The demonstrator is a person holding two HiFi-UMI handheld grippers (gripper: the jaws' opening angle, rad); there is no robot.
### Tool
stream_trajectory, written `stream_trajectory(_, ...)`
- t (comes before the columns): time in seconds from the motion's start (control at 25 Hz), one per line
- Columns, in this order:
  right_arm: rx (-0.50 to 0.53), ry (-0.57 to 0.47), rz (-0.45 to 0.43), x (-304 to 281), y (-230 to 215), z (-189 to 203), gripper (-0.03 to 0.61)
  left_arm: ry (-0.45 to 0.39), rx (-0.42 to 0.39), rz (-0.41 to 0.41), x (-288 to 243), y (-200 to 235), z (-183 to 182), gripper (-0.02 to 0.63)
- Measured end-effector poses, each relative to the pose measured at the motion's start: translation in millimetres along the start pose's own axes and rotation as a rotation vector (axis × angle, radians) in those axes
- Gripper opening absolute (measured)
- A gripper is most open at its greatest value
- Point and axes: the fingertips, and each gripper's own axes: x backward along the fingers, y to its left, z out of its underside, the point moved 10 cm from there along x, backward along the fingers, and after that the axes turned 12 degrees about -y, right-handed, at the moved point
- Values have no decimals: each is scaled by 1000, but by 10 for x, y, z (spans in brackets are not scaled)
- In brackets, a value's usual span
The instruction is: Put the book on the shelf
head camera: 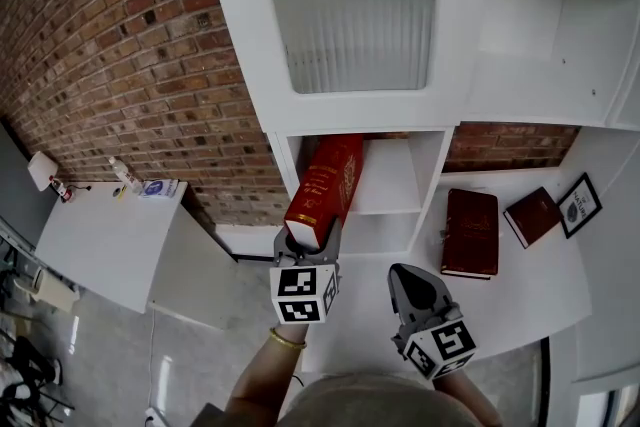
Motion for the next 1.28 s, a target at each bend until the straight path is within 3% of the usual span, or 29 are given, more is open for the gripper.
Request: stream_trajectory(1.28,13,0,17,49,-137,-34,6,40,-3,-52,-765,31,104,236)
